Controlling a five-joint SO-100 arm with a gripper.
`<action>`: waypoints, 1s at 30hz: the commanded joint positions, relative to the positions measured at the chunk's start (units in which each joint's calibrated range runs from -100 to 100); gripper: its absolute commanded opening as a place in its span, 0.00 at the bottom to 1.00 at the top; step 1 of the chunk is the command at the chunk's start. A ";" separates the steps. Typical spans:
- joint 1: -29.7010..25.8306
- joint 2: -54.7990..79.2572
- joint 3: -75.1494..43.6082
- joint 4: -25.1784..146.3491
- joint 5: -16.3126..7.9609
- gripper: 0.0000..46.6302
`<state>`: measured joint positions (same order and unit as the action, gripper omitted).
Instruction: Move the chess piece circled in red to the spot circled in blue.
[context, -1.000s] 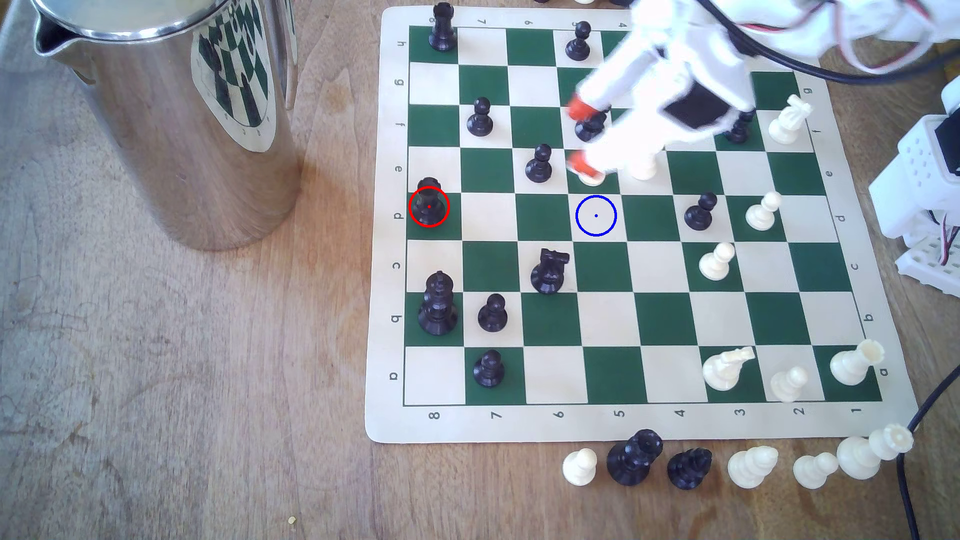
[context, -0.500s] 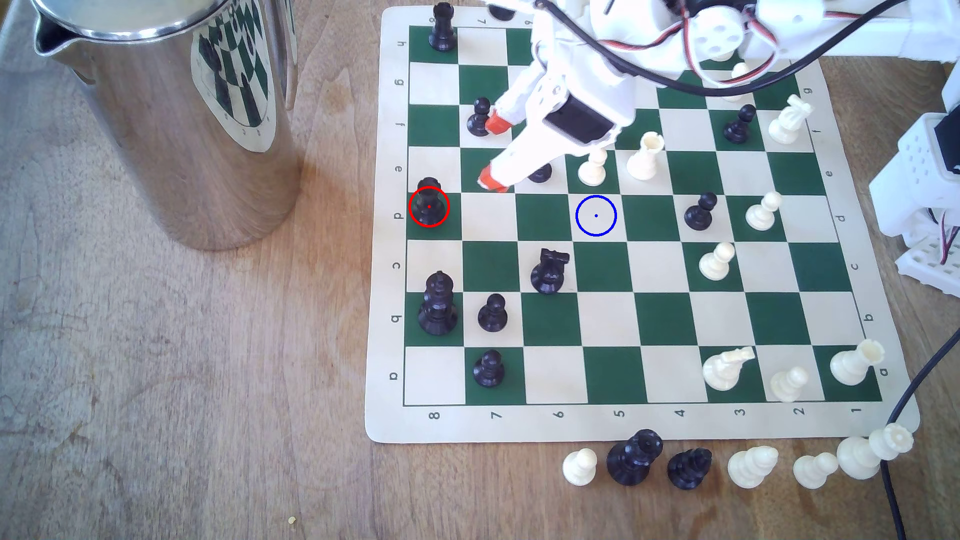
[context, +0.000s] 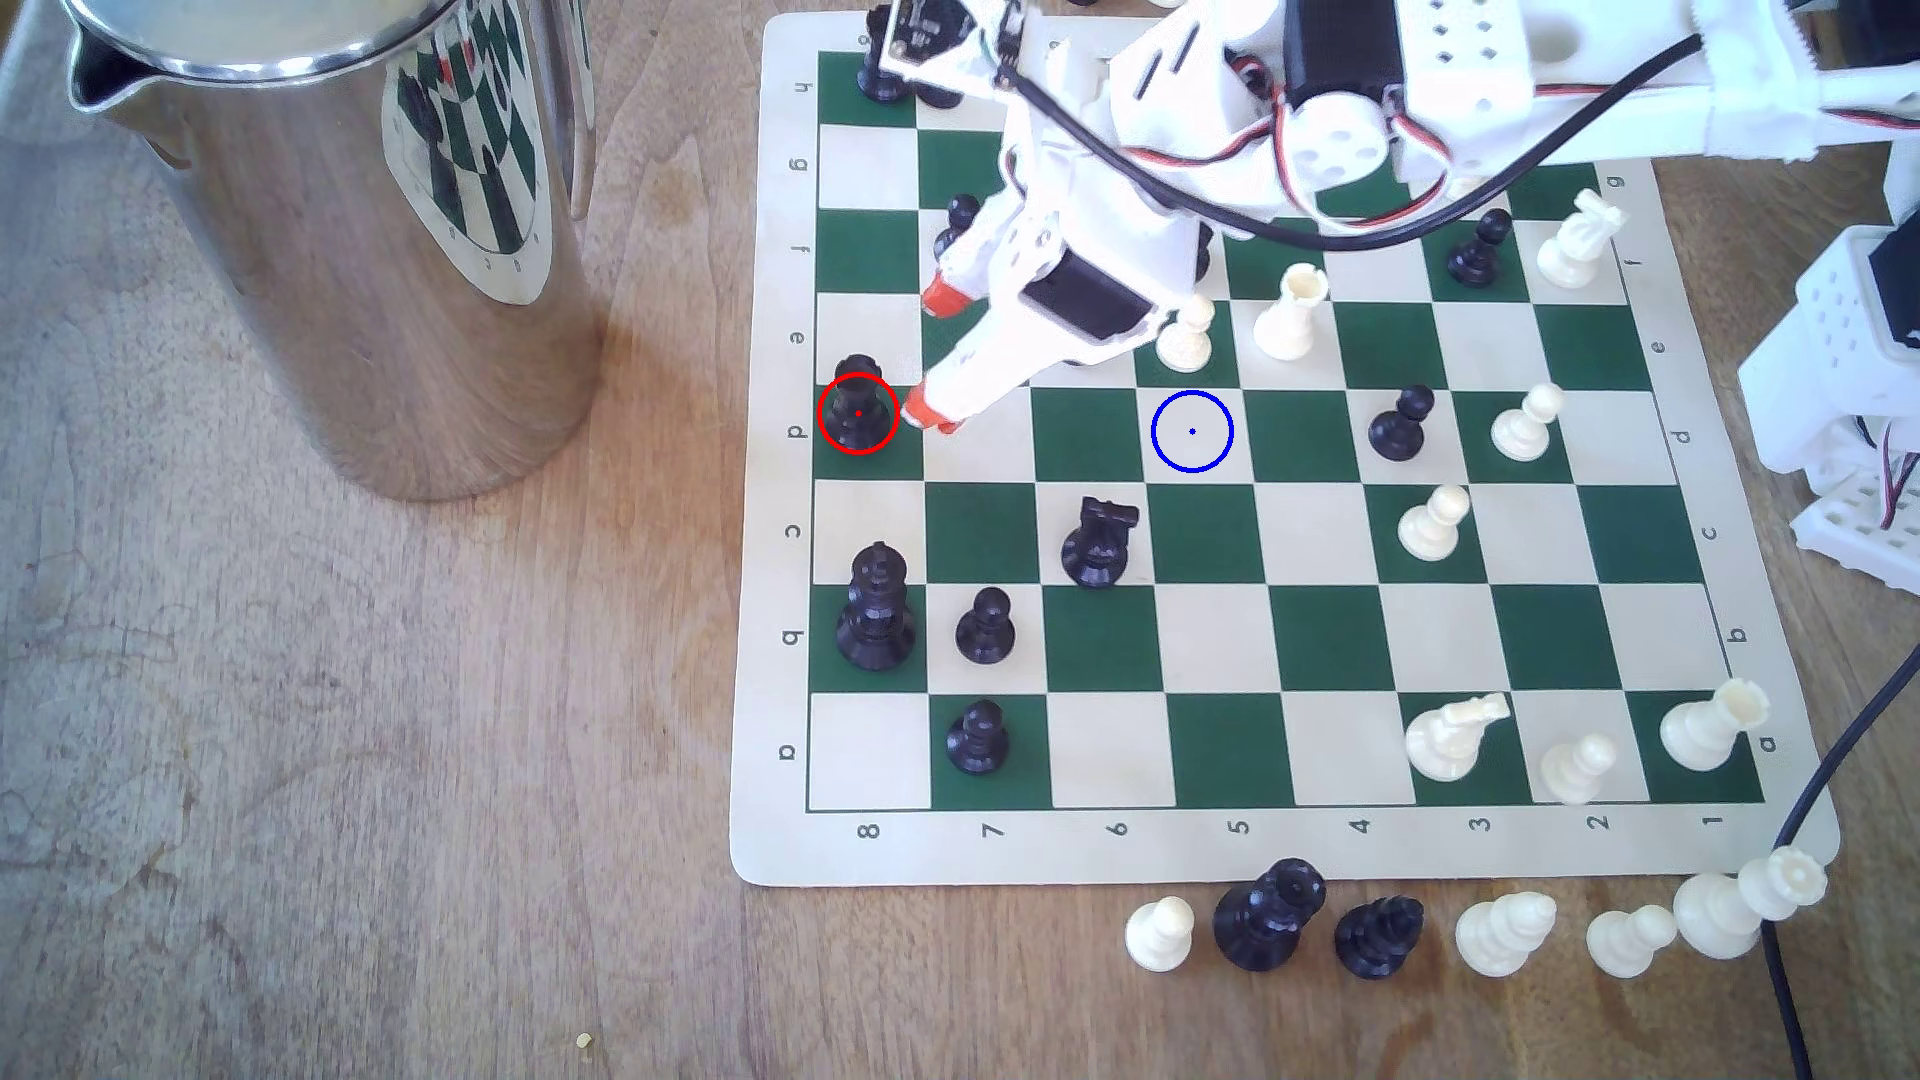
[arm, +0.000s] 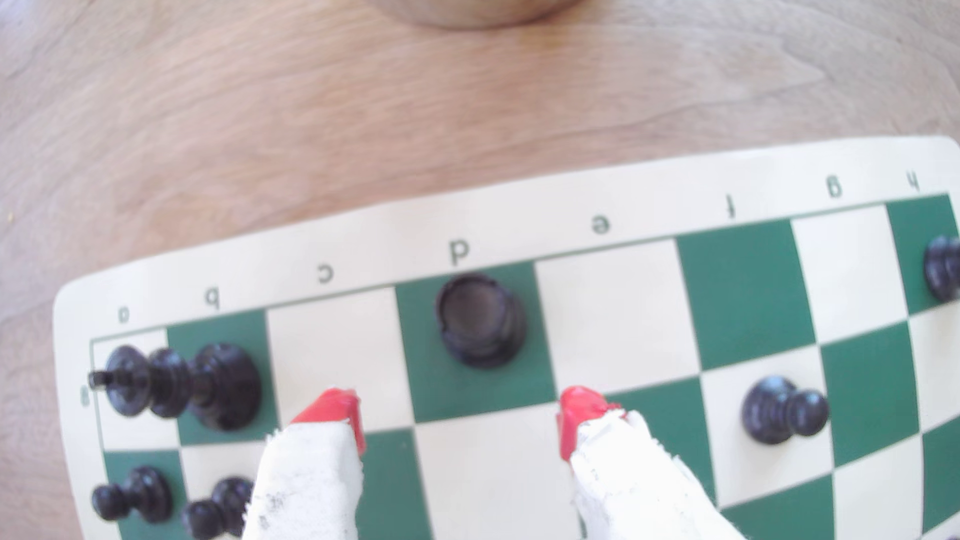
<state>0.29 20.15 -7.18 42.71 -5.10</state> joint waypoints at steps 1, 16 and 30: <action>-0.41 -0.12 -7.41 -1.19 -0.29 0.44; -0.33 4.64 -10.40 -3.72 -0.34 0.43; 0.37 6.50 -10.40 -6.51 -0.24 0.43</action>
<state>0.07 28.36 -12.70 37.77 -5.49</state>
